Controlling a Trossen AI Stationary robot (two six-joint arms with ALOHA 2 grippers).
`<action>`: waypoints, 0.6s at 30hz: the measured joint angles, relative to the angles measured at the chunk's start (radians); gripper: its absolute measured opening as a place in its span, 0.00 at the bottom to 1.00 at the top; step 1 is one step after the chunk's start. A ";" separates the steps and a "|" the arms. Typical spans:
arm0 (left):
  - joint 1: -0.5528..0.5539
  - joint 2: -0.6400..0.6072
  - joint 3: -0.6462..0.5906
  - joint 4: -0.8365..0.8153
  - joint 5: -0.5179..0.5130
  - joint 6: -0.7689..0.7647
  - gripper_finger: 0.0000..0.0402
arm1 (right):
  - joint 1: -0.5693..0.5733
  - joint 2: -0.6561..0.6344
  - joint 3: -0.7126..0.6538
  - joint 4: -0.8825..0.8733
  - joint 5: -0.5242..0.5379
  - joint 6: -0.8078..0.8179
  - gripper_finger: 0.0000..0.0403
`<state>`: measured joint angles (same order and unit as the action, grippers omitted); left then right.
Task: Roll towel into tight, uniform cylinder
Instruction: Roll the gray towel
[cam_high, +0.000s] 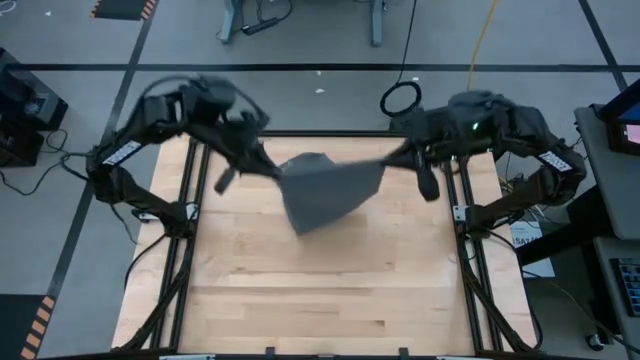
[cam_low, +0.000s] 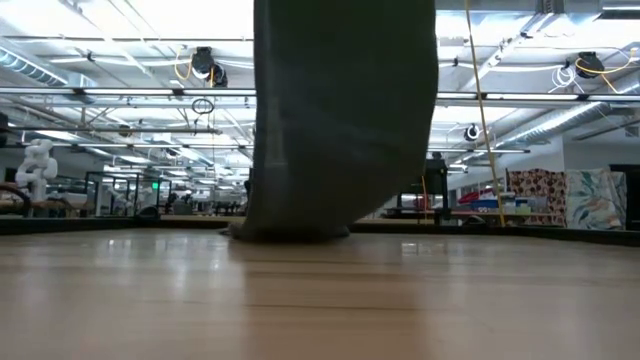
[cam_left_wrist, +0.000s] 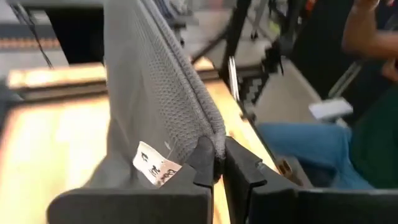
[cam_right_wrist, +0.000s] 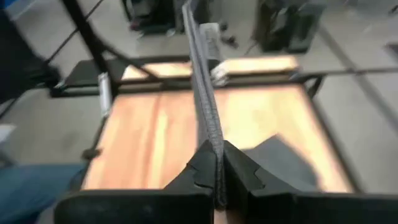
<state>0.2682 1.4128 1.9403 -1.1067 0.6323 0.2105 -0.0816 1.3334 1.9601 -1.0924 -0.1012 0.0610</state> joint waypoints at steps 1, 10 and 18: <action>-0.030 0.000 -0.021 -0.004 -0.032 -0.016 0.03 | 0.025 -0.001 -0.017 -0.002 0.001 0.022 0.00; -0.268 0.003 -0.217 0.000 -0.167 -0.178 0.03 | 0.256 -0.002 -0.214 0.015 0.007 0.213 0.00; -0.493 0.004 -0.345 0.057 -0.404 -0.363 0.03 | 0.475 0.000 -0.452 0.175 0.117 0.394 0.00</action>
<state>-0.2246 1.4166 1.5949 -1.0495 0.2281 -0.1527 0.3930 1.3331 1.5080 -0.9171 0.0154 0.4546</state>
